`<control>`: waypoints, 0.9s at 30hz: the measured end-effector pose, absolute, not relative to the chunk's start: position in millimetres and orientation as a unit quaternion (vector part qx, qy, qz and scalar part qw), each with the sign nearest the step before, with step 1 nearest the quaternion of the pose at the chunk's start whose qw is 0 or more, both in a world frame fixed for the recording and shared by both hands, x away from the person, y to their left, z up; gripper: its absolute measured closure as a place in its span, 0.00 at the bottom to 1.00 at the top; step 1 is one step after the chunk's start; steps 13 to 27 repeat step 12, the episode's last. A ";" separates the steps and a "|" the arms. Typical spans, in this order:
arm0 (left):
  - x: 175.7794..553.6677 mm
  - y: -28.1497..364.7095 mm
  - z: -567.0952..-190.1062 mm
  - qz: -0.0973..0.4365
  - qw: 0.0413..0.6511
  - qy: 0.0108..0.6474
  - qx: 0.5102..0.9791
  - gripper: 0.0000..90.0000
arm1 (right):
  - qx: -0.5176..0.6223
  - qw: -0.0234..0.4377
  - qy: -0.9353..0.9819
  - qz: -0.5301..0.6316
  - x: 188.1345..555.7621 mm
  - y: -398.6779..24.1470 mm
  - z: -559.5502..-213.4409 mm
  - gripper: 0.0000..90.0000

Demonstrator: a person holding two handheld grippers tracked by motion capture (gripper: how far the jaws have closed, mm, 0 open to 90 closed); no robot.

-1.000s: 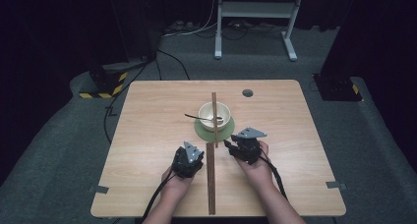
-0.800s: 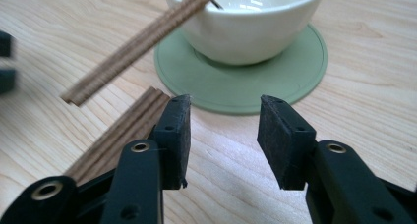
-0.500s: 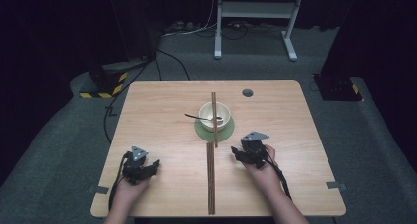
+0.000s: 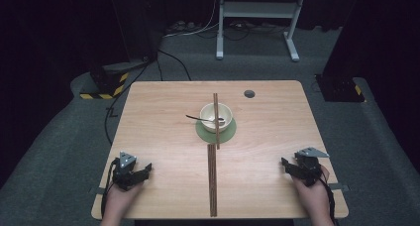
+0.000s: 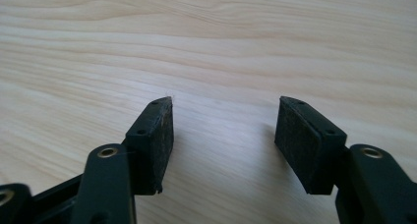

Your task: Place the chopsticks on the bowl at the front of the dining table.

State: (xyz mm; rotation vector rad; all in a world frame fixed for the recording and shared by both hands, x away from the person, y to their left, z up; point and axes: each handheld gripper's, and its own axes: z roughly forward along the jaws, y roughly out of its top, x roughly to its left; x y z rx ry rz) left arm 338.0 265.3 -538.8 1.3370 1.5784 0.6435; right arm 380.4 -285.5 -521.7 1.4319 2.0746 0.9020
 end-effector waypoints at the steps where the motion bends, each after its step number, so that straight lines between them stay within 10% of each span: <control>1: 337.9 265.2 -538.8 0.264 0.468 0.643 0.546 0.36 | 0.531 0.230 0.746 0.329 378.8 -288.9 -521.5 0.43; 27: 336.4 265.1 -538.7 0.268 0.465 0.642 0.548 0.37 | 0.526 0.235 0.750 0.325 379.2 -280.2 -523.0 0.35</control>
